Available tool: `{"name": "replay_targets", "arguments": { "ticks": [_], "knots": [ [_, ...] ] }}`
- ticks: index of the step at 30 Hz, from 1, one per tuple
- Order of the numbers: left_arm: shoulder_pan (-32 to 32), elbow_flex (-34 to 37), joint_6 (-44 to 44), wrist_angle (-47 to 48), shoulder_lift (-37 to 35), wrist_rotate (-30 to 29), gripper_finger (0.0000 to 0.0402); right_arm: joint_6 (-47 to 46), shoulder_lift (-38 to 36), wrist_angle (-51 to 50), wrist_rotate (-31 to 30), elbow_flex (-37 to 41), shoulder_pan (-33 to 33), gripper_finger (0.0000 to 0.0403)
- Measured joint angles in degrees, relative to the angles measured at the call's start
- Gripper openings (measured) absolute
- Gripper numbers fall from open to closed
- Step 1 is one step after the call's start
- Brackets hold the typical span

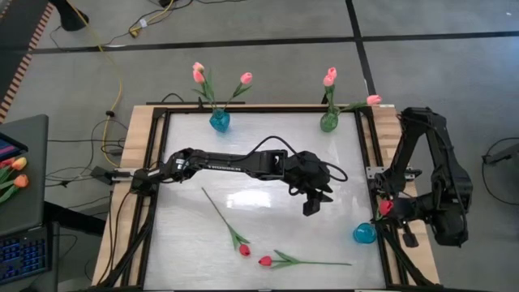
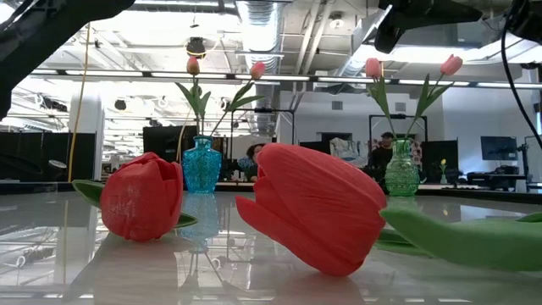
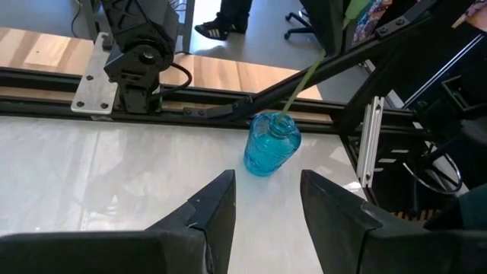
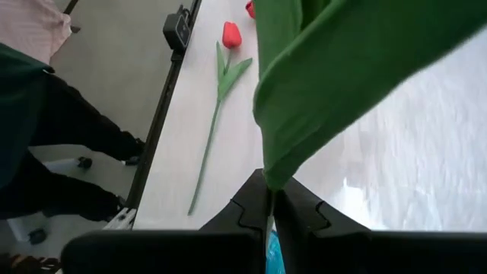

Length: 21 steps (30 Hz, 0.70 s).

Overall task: Sort flowers into vase by color
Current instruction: Put the top center red tulip into the bottom blue vase, then put the left red tulip into the right blue vase

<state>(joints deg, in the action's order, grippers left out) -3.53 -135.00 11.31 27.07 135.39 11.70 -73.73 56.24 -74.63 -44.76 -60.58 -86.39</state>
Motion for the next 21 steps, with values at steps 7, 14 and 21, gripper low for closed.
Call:
{"name": "replay_targets", "arguments": {
  "ticks": [7, 14, 21],
  "knots": [
    [0.0, 0.0, 0.0, 0.0, 0.0, 0.1, 0.0135, 0.0, 1.1, 0.0, 1.4, 0.0, 0.0, 0.0061],
    [0.0, 0.0, -0.2, 0.0, 0.0, 0.2, 0.0135, -1.3, 1.1, 0.0, 2.4, 0.0, 0.0, 0.0094],
    [0.0, 0.0, -1.0, 0.9, 0.0, 2.4, 0.0135, -3.4, 1.1, -0.2, 9.7, 0.0, 0.0, 0.0163]
  ]
}}
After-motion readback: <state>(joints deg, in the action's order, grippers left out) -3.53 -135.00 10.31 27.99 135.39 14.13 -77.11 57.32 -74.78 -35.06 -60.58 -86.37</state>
